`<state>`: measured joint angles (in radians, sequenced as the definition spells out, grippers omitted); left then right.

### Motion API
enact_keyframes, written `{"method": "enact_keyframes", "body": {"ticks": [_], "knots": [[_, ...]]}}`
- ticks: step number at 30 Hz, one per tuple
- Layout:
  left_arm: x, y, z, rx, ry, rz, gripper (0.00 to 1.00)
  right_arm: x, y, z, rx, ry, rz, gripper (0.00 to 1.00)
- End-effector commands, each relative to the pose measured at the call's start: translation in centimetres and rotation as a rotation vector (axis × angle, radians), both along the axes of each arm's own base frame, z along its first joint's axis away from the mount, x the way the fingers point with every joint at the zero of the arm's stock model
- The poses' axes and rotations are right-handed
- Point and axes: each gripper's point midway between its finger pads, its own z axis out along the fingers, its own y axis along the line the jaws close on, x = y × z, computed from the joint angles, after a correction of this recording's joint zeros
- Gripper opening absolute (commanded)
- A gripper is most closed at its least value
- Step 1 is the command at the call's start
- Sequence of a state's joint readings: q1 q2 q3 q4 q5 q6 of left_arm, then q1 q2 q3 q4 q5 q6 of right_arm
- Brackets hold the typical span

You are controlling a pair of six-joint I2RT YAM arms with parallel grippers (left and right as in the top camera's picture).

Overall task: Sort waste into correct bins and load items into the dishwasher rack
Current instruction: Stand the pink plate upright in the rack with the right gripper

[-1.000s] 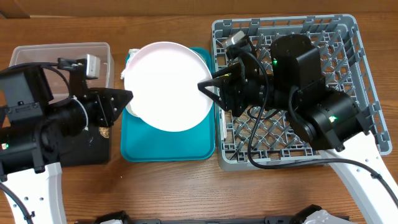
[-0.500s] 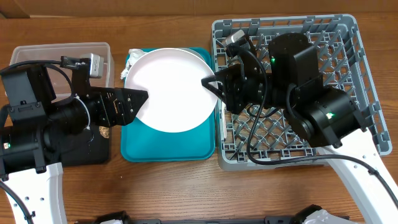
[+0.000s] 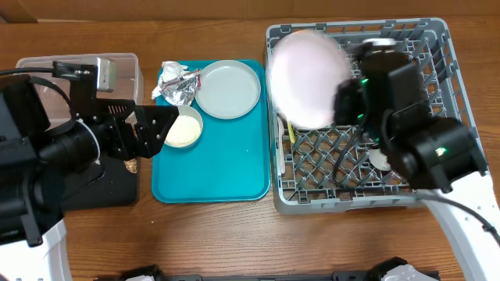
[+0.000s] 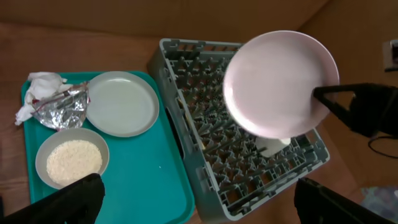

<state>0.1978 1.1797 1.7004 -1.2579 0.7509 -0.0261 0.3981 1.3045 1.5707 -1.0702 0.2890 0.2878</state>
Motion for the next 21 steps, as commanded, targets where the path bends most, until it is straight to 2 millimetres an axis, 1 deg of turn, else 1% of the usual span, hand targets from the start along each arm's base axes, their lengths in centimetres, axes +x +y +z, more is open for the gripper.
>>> {"method": "enact_keyframes", "body": {"ticks": [1,2,3,5,7,8,12,16,19,21], "knots": [[-0.8,-0.3,1.1,0.002,-0.027,-0.003,1.0,0.6,-8.0,2.3,-0.111,-0.103,-0.342,0.04],[-1.0,-0.4,1.1,-0.004,-0.022,-0.009,1.0,0.7,-9.1,2.3,-0.127,-0.105,-0.38,0.04],[-1.4,-0.5,1.2,-0.007,-0.022,-0.012,1.0,0.9,-10.8,2.2,-0.154,-0.102,-0.437,0.04],[-1.8,-0.6,1.4,-0.004,-0.033,-0.012,1.0,1.5,-13.3,1.4,-0.188,-0.07,-0.499,0.04],[-2.3,-0.6,1.9,0.007,-0.06,-0.006,1.0,2.3,-14.5,0.2,-0.216,-0.03,-0.508,0.04],[-2.7,-0.5,2.4,0.024,-0.09,0.007,1.0,3.0,-14.9,-0.8,-0.234,0.004,-0.503,0.04],[-2.9,0.4,3.0,0.077,-0.136,0.063,1.0,4.9,-15.0,-3.6,-0.337,0.098,-0.426,0.04],[-3.1,0.4,2.9,0.075,-0.129,0.062,1.0,6.5,-14.9,-5.5,-0.42,0.153,-0.35,0.04],[-3.1,0.4,2.8,0.075,-0.126,0.062,1.0,7.6,-15.7,-6.7,-0.462,0.179,-0.324,0.04],[-3.1,0.4,2.8,0.075,-0.125,0.062,1.0,7.8,-16.0,-7.5,-0.474,0.207,-0.304,0.04]]}}
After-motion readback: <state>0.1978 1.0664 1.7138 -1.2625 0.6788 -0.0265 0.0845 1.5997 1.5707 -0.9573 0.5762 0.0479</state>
